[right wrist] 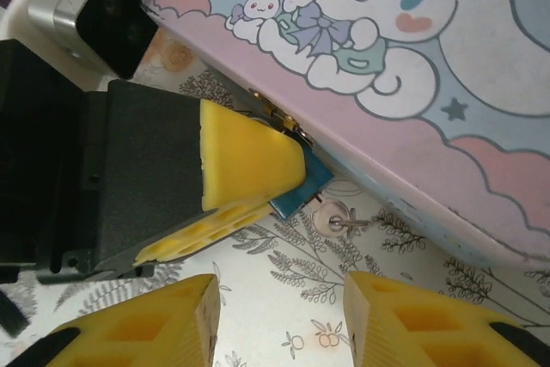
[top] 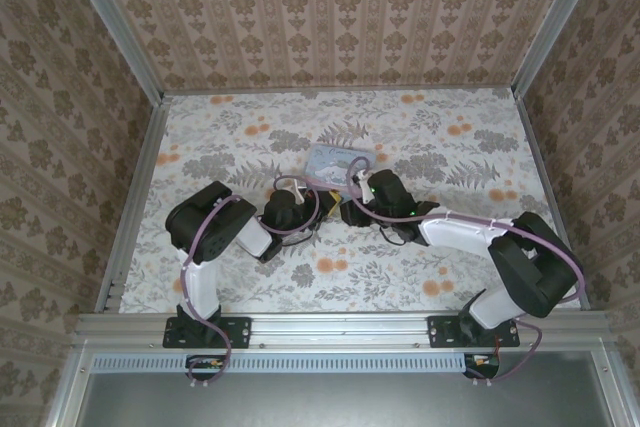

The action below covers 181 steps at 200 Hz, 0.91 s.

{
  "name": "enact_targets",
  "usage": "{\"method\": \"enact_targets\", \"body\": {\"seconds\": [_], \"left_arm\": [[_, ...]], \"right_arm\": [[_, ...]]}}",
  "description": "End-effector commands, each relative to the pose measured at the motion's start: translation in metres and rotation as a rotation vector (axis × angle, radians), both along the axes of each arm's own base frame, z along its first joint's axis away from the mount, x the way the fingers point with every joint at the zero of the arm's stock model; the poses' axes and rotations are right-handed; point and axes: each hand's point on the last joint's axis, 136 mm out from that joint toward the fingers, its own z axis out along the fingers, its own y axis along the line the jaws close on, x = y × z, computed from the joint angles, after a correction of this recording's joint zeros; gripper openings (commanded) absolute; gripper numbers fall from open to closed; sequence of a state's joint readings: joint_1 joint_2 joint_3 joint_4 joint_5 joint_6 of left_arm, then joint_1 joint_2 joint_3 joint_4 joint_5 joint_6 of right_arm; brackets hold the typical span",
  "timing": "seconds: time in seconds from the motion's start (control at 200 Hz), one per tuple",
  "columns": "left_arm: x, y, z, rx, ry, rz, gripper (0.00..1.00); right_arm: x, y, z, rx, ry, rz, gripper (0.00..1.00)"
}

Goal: Unlock the padlock with the key

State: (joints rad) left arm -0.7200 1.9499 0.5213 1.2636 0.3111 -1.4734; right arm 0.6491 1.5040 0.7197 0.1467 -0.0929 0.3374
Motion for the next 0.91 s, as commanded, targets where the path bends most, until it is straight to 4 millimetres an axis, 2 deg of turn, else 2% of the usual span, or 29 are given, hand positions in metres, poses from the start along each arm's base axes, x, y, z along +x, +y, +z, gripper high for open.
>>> {"method": "enact_targets", "body": {"seconds": [0.0,0.27,0.715,0.835,0.9], "left_arm": [[-0.002,-0.004,0.010,-0.025,-0.033,-0.024,0.00],[-0.002,-0.004,0.009,-0.025,-0.029,-0.023,0.00],[-0.002,-0.006,0.008,-0.026,-0.027,-0.027,0.00],[-0.002,-0.006,0.008,-0.026,-0.028,-0.028,0.00],[-0.003,-0.006,0.008,-0.025,-0.028,-0.029,0.00]], "right_arm": [[0.003,-0.014,-0.016,-0.227,-0.049,0.020,0.43],[0.009,-0.011,-0.027,-0.419,-0.111,0.062,0.39],[0.027,0.002,-0.025,-0.433,-0.129,0.051,0.34],[0.033,0.005,-0.026,-0.430,-0.127,0.040,0.28],[0.036,0.006,-0.025,-0.411,-0.122,0.031,0.21]]}}
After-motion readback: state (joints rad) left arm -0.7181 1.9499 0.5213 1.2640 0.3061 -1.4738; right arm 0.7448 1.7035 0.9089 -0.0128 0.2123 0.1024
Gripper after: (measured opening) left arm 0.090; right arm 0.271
